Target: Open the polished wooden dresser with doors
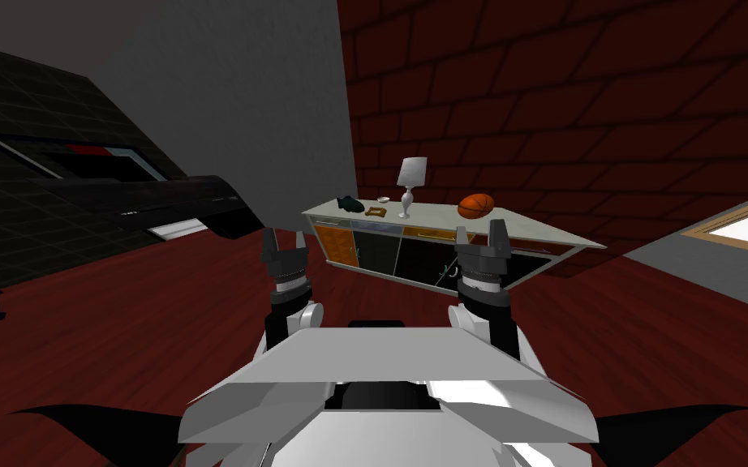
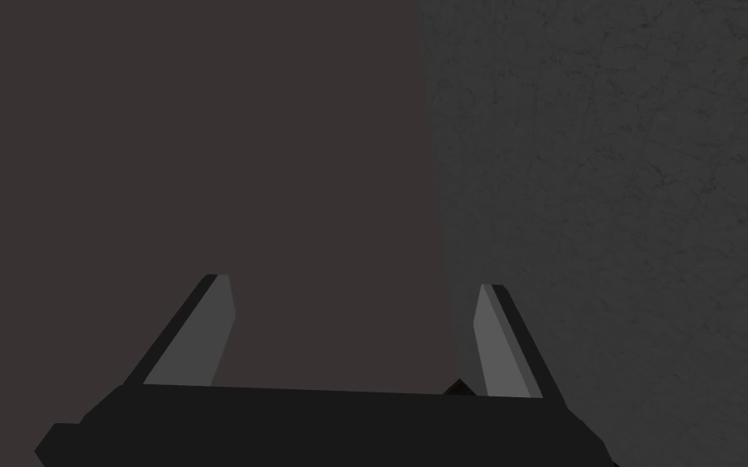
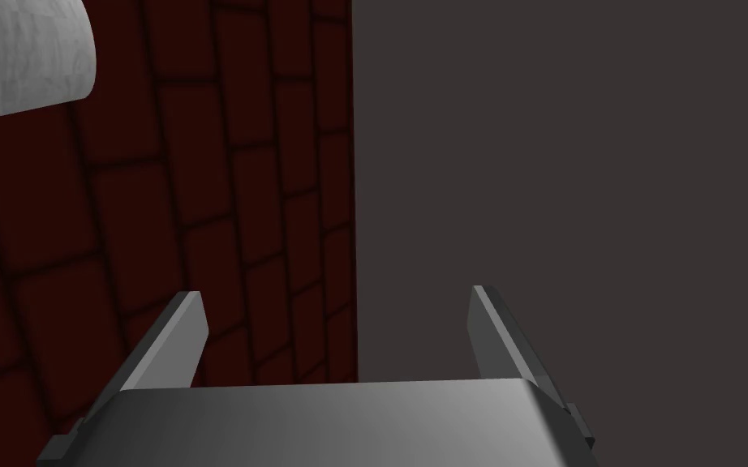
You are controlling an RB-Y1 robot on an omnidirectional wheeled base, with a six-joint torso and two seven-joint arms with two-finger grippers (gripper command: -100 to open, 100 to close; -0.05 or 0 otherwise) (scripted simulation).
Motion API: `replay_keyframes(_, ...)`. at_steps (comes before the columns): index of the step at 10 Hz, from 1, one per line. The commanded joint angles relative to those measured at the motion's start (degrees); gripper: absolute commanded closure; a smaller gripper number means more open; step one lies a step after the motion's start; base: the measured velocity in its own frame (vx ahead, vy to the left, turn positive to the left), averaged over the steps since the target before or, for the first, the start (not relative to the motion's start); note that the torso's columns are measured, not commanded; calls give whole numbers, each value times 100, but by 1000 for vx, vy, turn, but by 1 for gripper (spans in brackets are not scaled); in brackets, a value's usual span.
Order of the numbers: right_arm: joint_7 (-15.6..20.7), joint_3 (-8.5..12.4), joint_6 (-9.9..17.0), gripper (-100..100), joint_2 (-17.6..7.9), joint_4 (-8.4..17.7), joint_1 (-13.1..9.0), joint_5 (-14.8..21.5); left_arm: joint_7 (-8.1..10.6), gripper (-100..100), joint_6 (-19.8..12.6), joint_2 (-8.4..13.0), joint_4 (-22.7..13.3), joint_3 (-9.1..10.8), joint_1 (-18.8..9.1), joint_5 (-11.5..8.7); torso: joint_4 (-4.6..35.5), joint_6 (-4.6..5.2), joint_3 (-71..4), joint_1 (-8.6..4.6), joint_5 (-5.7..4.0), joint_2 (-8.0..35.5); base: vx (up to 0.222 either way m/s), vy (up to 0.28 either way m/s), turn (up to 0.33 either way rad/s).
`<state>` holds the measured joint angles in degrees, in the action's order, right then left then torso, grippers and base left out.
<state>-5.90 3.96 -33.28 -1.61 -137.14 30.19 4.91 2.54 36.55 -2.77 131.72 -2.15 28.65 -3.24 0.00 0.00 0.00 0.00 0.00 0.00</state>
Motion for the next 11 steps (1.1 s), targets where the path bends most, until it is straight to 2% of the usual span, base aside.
replay_keyframes(1,0,0,0,0,0,0,0,0,0,0,0,0,0,0,0,0,235,0,-467,0,0,232,0,0,0)
replay_keyframes(9,0,0,0,0,0,-2,0,0,0,0,0,0,2,0,0,0,3537,0,-7073,0,0,3539,0,0,0)
replay_keyframes(10,-178,22,1,-100,-160,44,-24,-15,0,0,1,0,2,0,0,0,3960,0,-7919,0,0,3962,12,10,30)
replay_keyframes(11,-353,46,1,-100,-264,87,-47,-32,0,0,0,0,0,0,0,0,4148,-1,-8315,3,1,4153,20,21,50)
